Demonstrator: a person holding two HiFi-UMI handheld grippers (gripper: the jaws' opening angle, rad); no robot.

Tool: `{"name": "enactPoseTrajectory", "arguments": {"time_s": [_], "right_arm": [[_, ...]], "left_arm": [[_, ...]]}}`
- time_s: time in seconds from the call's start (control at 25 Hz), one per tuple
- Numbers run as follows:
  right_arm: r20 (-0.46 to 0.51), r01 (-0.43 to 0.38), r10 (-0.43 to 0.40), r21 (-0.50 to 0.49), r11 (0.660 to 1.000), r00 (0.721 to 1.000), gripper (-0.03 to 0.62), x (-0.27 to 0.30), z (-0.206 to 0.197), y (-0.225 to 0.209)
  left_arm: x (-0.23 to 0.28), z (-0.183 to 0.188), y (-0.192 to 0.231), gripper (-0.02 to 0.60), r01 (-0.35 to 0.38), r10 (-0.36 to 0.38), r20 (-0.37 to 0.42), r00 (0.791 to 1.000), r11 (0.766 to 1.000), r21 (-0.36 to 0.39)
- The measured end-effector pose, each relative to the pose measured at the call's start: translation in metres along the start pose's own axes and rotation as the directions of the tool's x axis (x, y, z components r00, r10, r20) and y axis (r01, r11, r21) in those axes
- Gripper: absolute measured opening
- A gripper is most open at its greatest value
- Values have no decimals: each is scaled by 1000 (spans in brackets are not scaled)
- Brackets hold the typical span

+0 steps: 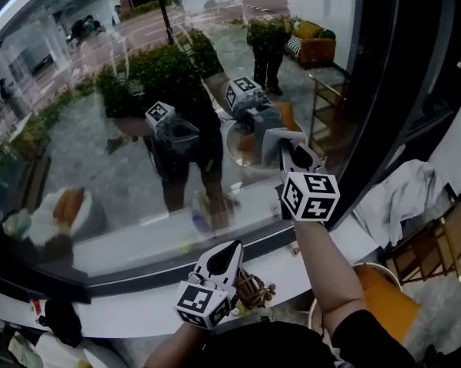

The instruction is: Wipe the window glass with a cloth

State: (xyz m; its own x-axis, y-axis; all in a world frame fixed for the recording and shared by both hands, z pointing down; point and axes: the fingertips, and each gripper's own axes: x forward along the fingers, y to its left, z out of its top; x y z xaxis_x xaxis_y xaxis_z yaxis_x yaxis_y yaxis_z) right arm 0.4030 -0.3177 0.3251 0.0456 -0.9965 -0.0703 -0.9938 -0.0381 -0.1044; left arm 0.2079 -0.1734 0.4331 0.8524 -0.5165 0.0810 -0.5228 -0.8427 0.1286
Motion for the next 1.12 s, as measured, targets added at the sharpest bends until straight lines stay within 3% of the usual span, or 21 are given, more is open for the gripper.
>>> {"name": "enactPoseTrajectory", "arguments": {"time_s": [0.28,0.44,0.64,1.12], "right_arm": [[-19,41,-40,8,999,999,41,-3,-13,-79],[-6,46,-46,-19,999,999,41,-5,-7,-64],[-1,49,-49,0,999,999,41,-3,-18,-99],[-7,46,-46,5,999,999,41,0,-16,-97]], "left_arm": [[44,-9,-26,8,-10,10,-17,1000,1000,-8],[32,-9,-20,8,-4,4,-22,1000,1000,-5],[62,-21,-32,8,-20,19,-31,999,1000,-23],[58,-12,-27,8,-43,43,-18,999,998,-39]]}}
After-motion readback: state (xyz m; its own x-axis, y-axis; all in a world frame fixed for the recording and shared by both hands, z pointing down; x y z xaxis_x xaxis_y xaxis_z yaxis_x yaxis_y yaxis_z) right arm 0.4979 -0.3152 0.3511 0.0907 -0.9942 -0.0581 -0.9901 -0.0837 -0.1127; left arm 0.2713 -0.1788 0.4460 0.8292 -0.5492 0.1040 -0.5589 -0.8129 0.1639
